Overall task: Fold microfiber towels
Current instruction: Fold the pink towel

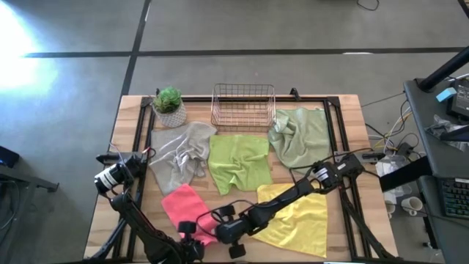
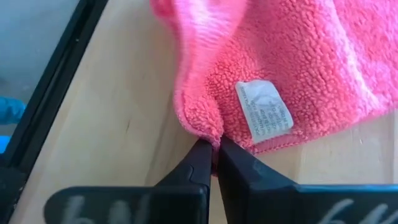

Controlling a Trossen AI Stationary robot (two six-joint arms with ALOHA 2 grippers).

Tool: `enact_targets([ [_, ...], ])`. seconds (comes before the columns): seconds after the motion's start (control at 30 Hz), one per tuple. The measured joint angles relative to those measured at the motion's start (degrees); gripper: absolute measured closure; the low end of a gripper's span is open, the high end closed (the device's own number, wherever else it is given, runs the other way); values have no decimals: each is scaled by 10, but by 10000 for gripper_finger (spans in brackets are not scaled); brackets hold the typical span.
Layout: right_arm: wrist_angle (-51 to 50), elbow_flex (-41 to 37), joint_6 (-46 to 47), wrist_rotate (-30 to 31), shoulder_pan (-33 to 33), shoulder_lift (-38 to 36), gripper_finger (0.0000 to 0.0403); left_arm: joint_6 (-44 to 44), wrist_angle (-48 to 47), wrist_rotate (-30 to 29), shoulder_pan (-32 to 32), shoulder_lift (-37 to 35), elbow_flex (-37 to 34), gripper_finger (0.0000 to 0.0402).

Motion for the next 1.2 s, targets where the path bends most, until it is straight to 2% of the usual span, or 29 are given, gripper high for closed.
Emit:
enact_targets([
  [0.27,-99,73,83,-2,21,2,394,14,1,73,2,-35,0,392],
  [0.57,-198,177,143,1,50,2,394,7,14,113,2,-50,26,392],
  [0.93,-327,275,217,4,91,2,394,-102,16,153,5,-51,103,392],
  [1.2,-321,294,219,18,104,1,394,-143,-3,153,7,-52,132,392],
])
